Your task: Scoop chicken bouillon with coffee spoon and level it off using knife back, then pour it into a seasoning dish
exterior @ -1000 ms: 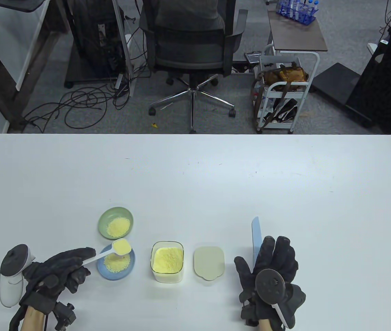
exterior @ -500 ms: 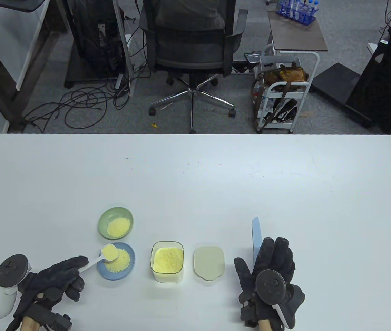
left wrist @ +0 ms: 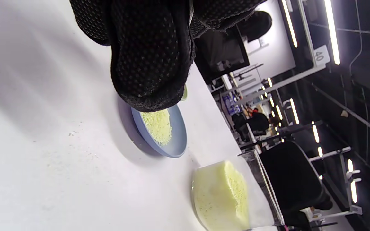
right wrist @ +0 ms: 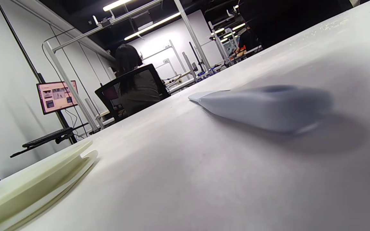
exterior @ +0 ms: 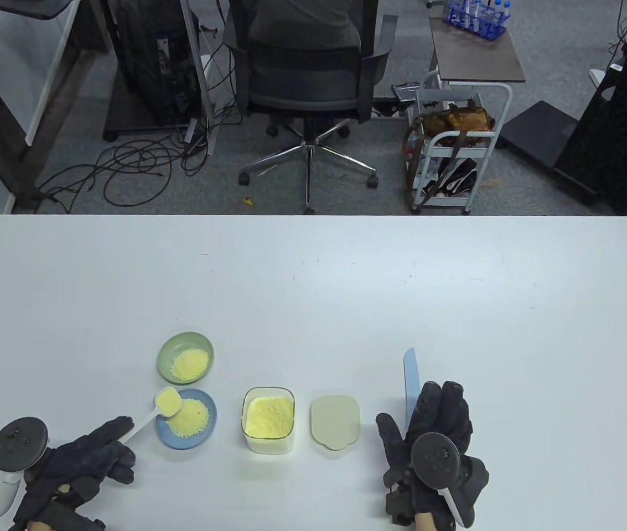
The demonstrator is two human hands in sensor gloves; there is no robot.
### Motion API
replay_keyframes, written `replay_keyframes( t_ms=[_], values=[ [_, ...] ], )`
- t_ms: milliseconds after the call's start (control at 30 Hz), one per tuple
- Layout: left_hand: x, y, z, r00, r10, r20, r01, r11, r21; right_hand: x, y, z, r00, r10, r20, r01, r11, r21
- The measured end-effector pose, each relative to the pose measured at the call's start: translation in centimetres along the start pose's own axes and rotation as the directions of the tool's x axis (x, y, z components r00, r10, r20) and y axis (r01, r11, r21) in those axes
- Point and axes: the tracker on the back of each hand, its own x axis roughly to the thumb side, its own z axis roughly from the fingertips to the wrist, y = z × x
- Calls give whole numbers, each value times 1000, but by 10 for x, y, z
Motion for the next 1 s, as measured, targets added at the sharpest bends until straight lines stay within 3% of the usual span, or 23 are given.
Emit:
replay_keyframes(
  t_ms=[267, 1000],
  values=[
    [1, -3, 3, 995, -94, -11, 95, 994, 52, -1, 0, 0, 1000, -14, -8, 14, 1000, 4],
    [0, -2, 6, 995, -103, -6, 102, 979, 174, -2, 0, 0, 999, -31, -16, 31, 999, 14]
  ],
)
